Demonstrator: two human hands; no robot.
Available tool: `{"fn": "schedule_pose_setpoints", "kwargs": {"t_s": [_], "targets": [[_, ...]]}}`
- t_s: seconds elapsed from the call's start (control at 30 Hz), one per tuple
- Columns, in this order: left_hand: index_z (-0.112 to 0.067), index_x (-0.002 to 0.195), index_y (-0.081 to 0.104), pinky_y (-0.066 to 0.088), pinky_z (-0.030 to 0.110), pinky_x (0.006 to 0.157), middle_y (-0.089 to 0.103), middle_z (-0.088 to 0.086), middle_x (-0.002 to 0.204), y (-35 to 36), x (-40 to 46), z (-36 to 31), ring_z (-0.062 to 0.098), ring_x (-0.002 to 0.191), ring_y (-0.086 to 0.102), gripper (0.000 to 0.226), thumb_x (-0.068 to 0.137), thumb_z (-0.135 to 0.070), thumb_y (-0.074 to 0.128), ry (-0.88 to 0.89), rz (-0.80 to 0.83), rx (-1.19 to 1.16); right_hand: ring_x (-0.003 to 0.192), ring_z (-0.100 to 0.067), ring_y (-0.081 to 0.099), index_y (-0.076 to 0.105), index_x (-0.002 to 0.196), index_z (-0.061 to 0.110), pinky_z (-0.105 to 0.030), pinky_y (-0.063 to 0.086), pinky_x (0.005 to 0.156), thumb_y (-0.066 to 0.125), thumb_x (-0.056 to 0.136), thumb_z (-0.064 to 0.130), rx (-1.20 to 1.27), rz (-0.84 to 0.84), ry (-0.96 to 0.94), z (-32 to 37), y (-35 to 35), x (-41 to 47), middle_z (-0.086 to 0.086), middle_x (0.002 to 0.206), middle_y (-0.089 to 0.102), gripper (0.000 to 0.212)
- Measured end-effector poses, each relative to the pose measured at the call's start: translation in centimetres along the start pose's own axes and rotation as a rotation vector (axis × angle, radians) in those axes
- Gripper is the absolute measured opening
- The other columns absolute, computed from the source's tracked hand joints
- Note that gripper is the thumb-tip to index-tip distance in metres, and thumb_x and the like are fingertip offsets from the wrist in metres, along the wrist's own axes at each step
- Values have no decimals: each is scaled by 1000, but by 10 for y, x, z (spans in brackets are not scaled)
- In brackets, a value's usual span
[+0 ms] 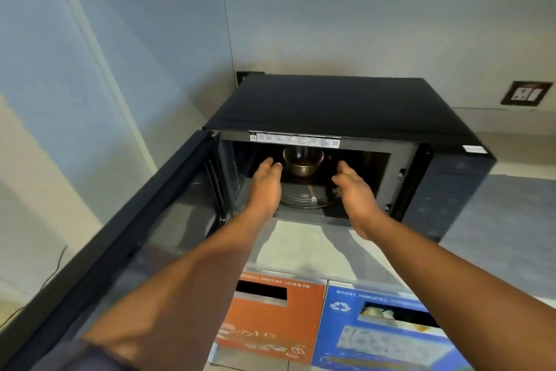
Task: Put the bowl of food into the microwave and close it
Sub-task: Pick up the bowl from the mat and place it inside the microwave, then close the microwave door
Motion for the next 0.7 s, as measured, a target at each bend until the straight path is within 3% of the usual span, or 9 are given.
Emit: {"fn": "schedule_pose_setpoints", "kwargs": {"t_s": [0.17,0.27,0.37,0.57,0.63,0.7], "targets": [[-18,157,37,29,37,121,39,6,163,-31,-59,-42,23,148,38,56,105,-34,48,134,1,259,153,-18,22,22,161,28,-28,19,112,41,105,26,-135,-4,-98,37,-11,-64,6,169,22,60],[-12,157,34,31,43,121,35,10,164,-54,-94,-75,28,152,32,62,101,-33,52,264,-37,553,155,-17,15,15,163,26,-30,15,117,40,107,29,-365,6,-178,57,-25,-102,5,171,14,61],[-7,154,37,30,49,122,33,13,165,-80,-119,-102,34,156,19,66,95,-32,55,363,-122,917,156,-19,10,13,163,19,-37,14,123,43,106,30,-768,-30,-260,72,-46,-121,-1,172,10,65],[-17,162,16,5,63,122,9,11,173,-127,-133,-116,42,157,0,85,90,-49,49,136,-164,1344,157,-25,5,9,163,14,-47,18,122,41,102,31,-1180,-61,-266,90,-90,-114,-8,172,3,71],[-19,163,12,14,66,118,9,9,173,-139,-134,-111,43,156,7,88,90,-51,50,7,-142,1360,157,-27,1,5,162,14,-48,16,122,41,103,33,-1255,-60,-235,89,-97,-108,-8,172,-1,72],[-15,161,17,35,58,110,19,9,170,-148,-136,-106,41,148,29,87,88,-46,52,-52,-113,1348,157,-28,-1,3,162,14,-49,15,123,41,103,35,-1299,-63,-204,85,-103,-104,-8,172,-3,74]]}}
Point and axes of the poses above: each hand's wrist, its own x-axis towards the middle knuckle, its own y-axis out of the palm, z = x × y, the point moved 7 cm from there along x, towards the middle knuckle
